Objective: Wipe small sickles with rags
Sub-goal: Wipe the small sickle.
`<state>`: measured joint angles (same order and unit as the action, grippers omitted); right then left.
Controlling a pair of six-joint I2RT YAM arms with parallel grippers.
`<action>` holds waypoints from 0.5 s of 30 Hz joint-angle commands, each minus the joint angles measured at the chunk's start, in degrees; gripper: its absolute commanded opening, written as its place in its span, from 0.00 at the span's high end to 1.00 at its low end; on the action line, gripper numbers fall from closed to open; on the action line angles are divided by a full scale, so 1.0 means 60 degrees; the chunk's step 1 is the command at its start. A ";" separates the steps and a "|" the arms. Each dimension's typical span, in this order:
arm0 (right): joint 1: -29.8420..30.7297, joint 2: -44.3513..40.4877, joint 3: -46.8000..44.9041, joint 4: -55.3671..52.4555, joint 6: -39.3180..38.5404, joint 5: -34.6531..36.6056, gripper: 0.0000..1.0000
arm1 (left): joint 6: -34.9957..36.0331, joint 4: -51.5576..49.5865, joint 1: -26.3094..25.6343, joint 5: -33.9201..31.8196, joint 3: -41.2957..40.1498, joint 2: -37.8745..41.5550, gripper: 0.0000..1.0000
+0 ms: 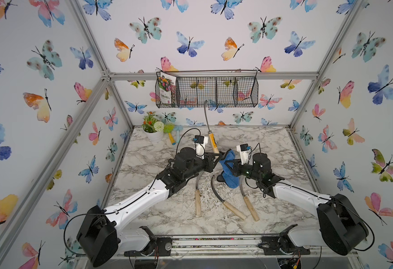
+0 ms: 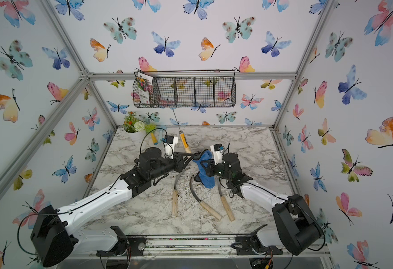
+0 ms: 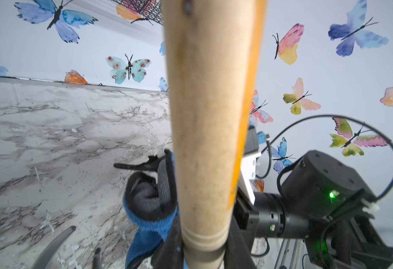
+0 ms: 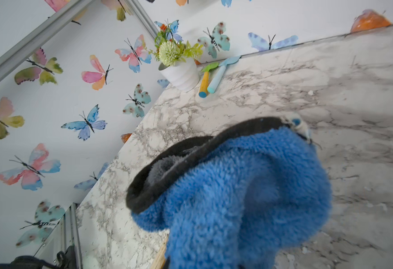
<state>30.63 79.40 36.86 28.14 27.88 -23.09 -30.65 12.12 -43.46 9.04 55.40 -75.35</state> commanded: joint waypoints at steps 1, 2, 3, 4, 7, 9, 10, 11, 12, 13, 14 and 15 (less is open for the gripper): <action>0.0022 0.0434 -0.0252 0.1524 0.0150 -0.1080 0.98 | 0.0599 0.0392 0.0070 0.0316 0.0318 -0.0991 1.00; 0.0022 0.0589 -0.0284 0.1740 0.0152 -0.1230 0.98 | 0.0728 0.0434 0.0078 0.0328 0.0374 -0.1199 1.00; 0.0022 0.0799 -0.0249 0.1921 0.0158 -0.1484 0.98 | 0.0866 0.0441 0.0096 0.0281 0.0418 -0.1427 1.00; 0.0022 0.0996 -0.0174 0.2120 0.0214 -0.1870 0.98 | 0.1023 0.0478 0.0128 0.0295 0.0410 -0.1616 1.00; 0.0022 0.1365 -0.0123 0.2783 0.0392 -0.2884 0.98 | 0.1500 0.0507 0.0154 0.0317 0.0334 -0.2045 1.00; 0.0022 0.1401 -0.0134 0.2953 0.0393 -0.3153 0.98 | 0.1739 0.0410 0.0155 0.0225 0.0266 -0.2208 1.00; 0.0022 0.1362 -0.0169 0.3087 0.0418 -0.3269 0.98 | 0.1841 0.0462 0.0159 0.0223 0.0200 -0.2282 1.00; 0.0022 0.1309 -0.0246 0.3238 0.0458 -0.3355 0.98 | 0.1865 0.0486 0.0156 0.0244 0.0186 -0.2366 1.00; 0.0026 0.1211 -0.0337 0.3389 0.0502 -0.3449 0.98 | 0.1844 0.0485 0.0161 0.0262 0.0194 -0.2492 1.00; 0.0028 0.1083 -0.0423 0.3503 0.0524 -0.3539 0.98 | 0.1850 0.0490 0.0154 0.0311 0.0249 -0.2602 1.00; 0.0034 0.0966 -0.0515 0.3612 0.0554 -0.3563 0.98 | 0.1846 0.0459 0.0158 0.0324 0.0313 -0.2717 1.00; 0.0044 0.0807 -0.0639 0.3720 0.0582 -0.3563 0.98 | 0.1850 0.0402 0.0161 0.0346 0.0386 -0.2824 1.00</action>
<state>30.59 87.24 34.00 42.94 30.70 -39.94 -21.80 14.57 -42.74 10.09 56.75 -89.84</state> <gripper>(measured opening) 0.136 0.210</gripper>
